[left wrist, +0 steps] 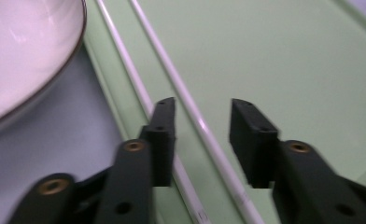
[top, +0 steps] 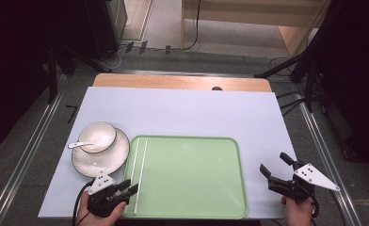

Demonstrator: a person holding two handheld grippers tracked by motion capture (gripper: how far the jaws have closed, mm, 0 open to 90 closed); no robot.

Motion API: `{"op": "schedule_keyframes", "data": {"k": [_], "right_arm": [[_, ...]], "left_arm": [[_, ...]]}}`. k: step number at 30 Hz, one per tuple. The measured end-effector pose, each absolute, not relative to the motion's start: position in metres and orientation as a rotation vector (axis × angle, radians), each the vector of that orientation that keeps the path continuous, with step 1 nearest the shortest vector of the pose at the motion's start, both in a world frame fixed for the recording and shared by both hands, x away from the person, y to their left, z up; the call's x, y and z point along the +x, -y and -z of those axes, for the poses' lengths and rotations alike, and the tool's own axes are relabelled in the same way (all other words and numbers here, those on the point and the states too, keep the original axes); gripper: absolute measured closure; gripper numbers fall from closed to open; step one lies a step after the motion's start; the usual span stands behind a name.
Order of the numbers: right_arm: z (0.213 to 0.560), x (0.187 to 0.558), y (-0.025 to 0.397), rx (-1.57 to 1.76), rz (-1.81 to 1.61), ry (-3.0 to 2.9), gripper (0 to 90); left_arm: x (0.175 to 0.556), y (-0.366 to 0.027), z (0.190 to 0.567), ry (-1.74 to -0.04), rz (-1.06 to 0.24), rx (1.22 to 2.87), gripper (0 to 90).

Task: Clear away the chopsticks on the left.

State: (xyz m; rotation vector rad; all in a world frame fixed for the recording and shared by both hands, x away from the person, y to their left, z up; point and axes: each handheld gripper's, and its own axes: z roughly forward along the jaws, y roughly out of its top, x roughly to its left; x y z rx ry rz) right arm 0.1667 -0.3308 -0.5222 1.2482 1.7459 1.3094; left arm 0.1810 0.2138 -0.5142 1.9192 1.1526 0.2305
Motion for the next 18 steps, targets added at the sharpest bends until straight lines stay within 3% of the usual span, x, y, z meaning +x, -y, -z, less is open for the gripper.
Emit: {"op": "schedule_keyframes", "data": {"k": [5,9,18], "right_arm": [[0.522,0.167,0.331,1.249,-1.309,-1.744,13.0],[0.522,0.167,0.330,1.247,-1.306,-1.745,13.0],[0.523,0.165,0.333,1.258,-1.299,-1.736,13.0]], "left_arm": [[0.186,-0.227,0.508,-1.120,-0.302,1.867,28.5],[0.191,-0.244,0.503,-1.046,-0.275,1.817,7.4],[0.200,-0.291,0.497,-1.021,-0.327,1.762,1.6]]}}
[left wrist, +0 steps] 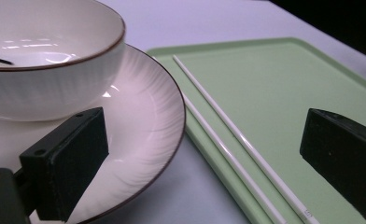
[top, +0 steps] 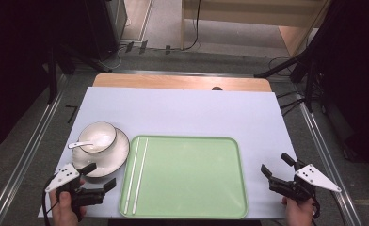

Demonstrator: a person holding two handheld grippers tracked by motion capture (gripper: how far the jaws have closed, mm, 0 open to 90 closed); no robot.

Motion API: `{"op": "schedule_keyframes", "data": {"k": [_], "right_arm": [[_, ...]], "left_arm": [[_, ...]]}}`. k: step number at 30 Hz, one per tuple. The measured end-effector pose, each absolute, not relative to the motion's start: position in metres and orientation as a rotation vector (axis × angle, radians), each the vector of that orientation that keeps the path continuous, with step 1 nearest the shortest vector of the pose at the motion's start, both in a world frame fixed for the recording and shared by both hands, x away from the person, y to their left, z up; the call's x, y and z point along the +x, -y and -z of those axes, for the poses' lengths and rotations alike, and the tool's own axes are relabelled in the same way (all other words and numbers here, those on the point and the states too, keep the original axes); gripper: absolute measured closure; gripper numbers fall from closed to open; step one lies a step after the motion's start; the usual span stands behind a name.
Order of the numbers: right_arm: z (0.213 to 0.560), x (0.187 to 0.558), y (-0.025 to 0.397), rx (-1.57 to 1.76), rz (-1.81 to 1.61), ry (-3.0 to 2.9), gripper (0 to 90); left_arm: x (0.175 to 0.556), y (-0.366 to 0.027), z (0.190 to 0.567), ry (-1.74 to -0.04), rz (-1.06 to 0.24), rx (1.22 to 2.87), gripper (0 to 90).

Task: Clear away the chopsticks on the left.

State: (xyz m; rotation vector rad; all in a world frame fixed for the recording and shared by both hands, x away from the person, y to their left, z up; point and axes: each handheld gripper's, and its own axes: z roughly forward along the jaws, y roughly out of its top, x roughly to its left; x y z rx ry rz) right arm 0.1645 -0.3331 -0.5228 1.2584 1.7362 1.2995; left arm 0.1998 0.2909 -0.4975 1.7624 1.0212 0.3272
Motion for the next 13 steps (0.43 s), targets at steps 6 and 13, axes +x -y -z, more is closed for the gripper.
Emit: {"op": "schedule_keyframes", "data": {"k": [6,13], "right_arm": [[0.523,0.164,0.333,1.257,-1.295,-1.738,13.0],[0.523,0.164,0.333,1.255,-1.288,-1.737,13.0]], "left_arm": [[0.201,-0.307,0.498,-1.026,-0.339,1.748,1.6],[0.202,-0.307,0.501,-1.013,-0.333,1.763,1.7]]}}
